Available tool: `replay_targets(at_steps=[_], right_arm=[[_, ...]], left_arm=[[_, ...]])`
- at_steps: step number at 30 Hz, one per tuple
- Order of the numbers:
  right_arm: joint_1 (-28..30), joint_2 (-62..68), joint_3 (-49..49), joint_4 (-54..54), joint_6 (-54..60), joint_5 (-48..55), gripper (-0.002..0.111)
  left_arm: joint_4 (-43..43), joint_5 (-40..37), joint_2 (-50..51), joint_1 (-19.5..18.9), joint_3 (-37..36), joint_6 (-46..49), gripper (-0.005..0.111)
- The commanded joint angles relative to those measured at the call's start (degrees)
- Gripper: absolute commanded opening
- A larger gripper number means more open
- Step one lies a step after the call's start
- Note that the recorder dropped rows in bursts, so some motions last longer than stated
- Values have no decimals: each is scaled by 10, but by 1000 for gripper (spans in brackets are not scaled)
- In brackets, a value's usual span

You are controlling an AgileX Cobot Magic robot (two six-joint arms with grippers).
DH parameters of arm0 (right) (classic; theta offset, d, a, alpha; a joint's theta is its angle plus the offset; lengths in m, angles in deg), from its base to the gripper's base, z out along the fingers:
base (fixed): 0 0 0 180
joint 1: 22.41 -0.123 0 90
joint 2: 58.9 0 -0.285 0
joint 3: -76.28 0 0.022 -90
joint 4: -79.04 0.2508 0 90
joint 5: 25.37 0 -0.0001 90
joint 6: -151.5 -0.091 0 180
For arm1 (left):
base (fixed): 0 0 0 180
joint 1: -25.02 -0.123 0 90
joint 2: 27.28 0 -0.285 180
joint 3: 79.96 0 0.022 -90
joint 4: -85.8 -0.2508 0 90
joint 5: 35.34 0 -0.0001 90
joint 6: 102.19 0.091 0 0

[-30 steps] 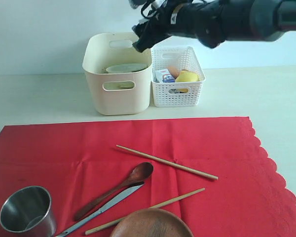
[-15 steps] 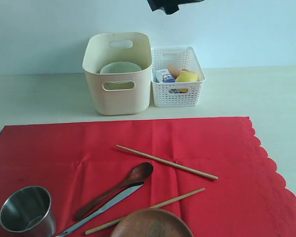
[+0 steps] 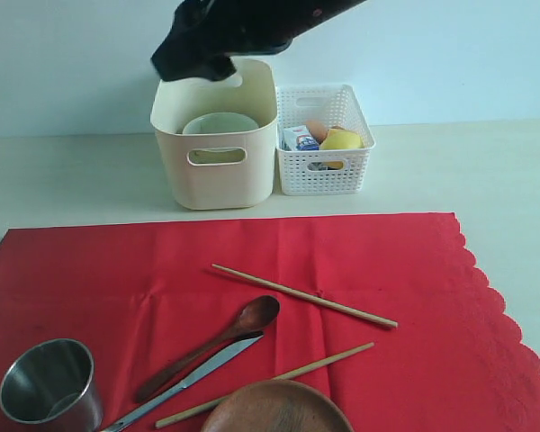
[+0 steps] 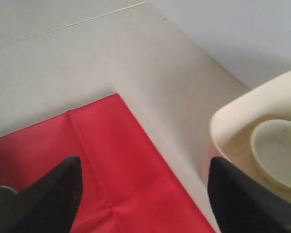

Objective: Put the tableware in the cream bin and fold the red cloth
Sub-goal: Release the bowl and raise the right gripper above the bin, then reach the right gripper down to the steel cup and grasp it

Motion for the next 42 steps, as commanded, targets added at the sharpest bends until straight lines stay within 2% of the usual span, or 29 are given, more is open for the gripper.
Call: replay_targets(at_steps=[1,13,25,30,38,42], right_arm=[[-53,16,8,-13,11,7,69],[-162,119,10,-61,7,7,69],[-212,196,10,-68,-6,5,69],[-214,217,10,-75,-27,3,68],[-214,225,10,-86,-54,3,58],[-214,225,10,-90,-68,3,43]], left_arm=[[-3,7,-3,3,0,0,1],[-3,7,-3,3,0,0,1],[-3,7,-3,3,0,0,1],[-3,7,-3,3,0,0,1],[-3,7,-3,3,0,0,1],[-3,7,-3,3,0,0,1]])
